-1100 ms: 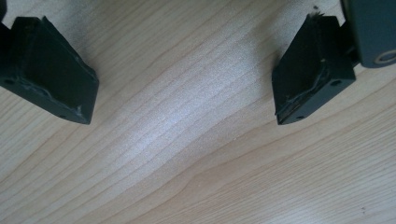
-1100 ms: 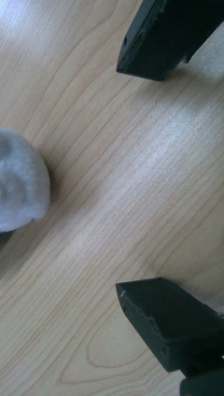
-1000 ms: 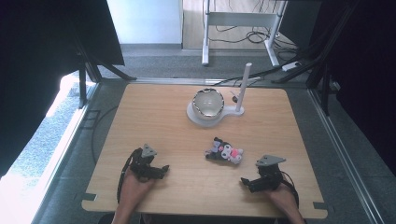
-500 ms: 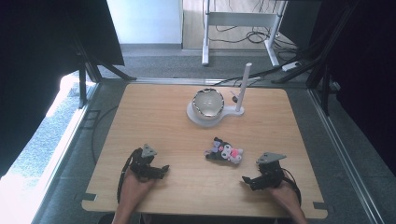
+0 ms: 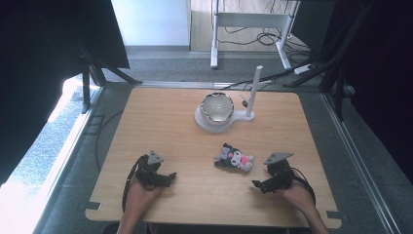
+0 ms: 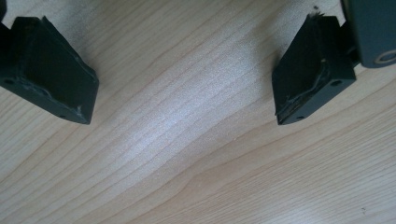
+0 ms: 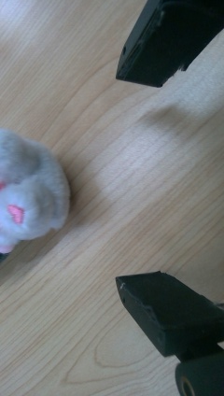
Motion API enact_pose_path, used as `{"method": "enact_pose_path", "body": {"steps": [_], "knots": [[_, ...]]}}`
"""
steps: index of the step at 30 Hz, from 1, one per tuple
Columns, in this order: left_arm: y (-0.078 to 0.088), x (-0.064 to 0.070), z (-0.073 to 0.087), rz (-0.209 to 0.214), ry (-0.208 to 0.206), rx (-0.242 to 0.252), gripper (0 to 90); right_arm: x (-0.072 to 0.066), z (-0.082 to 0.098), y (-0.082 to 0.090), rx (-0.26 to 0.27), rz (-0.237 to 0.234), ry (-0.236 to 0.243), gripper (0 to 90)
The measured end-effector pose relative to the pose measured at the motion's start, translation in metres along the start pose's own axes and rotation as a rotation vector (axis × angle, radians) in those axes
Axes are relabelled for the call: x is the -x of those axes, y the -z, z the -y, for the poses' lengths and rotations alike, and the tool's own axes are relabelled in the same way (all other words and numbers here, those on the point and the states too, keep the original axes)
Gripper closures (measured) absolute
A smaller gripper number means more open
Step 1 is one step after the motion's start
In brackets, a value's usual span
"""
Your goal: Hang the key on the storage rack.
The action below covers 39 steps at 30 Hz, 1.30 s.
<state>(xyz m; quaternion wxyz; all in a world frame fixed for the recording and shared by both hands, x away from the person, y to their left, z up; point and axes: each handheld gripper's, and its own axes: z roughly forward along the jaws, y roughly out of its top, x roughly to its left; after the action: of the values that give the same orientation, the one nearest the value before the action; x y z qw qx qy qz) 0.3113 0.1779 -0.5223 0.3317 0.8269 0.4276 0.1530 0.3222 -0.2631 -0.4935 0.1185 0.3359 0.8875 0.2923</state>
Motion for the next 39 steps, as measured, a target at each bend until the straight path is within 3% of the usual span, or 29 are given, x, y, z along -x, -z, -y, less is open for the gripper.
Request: {"method": "enact_pose_path", "body": {"steps": [13,22,25,35,39], "knots": [[0.000,0.000,0.000,0.001,0.000,0.000,7.2,0.011,-0.037,0.001,-0.078,-0.033,0.076,4.5],[0.000,0.000,0.000,0.001,0.000,-0.001,7.2,0.009,-0.064,-0.005,-0.139,-0.076,0.145,5.5],[0.000,0.000,0.000,0.000,0.000,-0.001,7.2,0.007,-0.076,-0.012,-0.180,-0.083,0.184,7.8],[0.000,0.000,0.000,0.002,0.000,-0.002,7.2,0.003,-0.096,-0.033,-0.281,-0.112,0.249,14.1],[0.000,0.000,0.000,0.001,0.000,-0.001,7.2,0.000,-0.108,-0.046,-0.369,-0.131,0.285,17.5]]}}
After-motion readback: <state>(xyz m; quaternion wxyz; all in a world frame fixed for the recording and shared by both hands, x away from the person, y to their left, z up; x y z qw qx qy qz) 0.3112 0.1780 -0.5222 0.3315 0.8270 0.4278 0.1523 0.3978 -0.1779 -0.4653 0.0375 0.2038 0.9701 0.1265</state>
